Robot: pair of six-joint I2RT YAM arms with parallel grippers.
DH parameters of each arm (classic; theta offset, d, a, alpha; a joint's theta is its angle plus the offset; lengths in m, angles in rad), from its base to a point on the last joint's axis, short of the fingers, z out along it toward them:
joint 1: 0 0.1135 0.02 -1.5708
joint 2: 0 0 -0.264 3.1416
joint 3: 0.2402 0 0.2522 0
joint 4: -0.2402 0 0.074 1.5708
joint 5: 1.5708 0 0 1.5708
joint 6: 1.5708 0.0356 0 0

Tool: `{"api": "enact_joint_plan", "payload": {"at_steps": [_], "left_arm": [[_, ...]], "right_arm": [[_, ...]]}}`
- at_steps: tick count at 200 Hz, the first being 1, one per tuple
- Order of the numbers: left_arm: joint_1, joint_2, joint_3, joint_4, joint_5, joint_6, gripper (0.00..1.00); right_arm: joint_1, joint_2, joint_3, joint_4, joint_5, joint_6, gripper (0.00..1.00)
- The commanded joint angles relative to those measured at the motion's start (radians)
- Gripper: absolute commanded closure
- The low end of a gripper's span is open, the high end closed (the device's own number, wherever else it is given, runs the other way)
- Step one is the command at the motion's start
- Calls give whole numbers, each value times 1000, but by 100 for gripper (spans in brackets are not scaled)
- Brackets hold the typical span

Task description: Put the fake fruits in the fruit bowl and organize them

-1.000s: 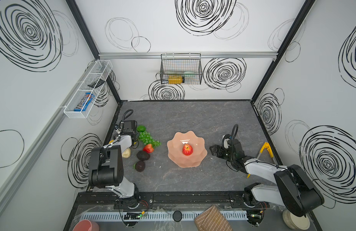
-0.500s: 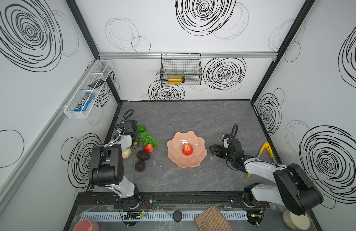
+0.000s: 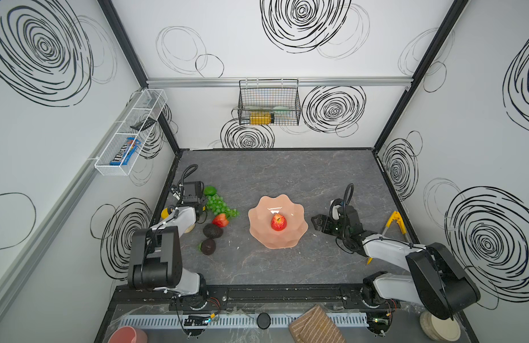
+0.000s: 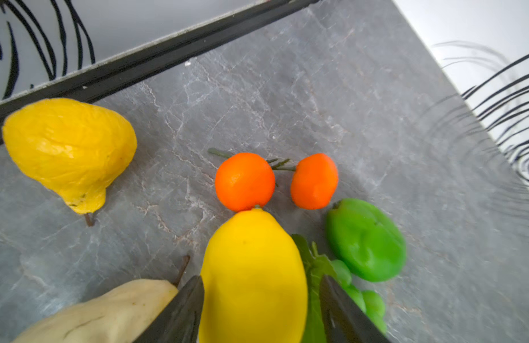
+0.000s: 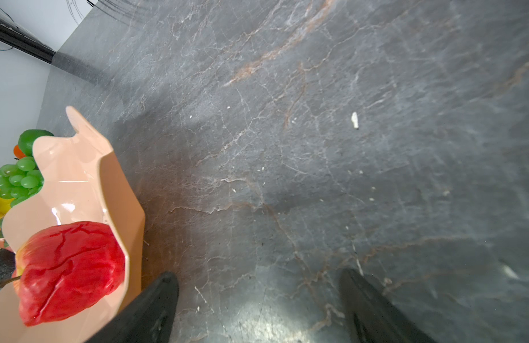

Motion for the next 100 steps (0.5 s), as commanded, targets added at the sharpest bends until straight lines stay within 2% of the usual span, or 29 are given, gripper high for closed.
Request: {"api": "enact_joint_plan", "payload": {"at_steps": [1, 35, 84, 100], "left_arm": [[-39, -81, -27, 73, -55, -14, 33], [-46, -28, 19, -15, -69, -3, 25], [12, 76, 58, -27, -30, 20, 25], [21, 100, 52, -12, -19, 23, 22]], "right_arm": [[-4, 3, 9, -23, 17, 10, 11], [-4, 5, 11, -23, 18, 11, 11], [-4, 4, 12, -27, 20, 9, 11], [-4, 4, 13, -27, 19, 8, 11]]}}
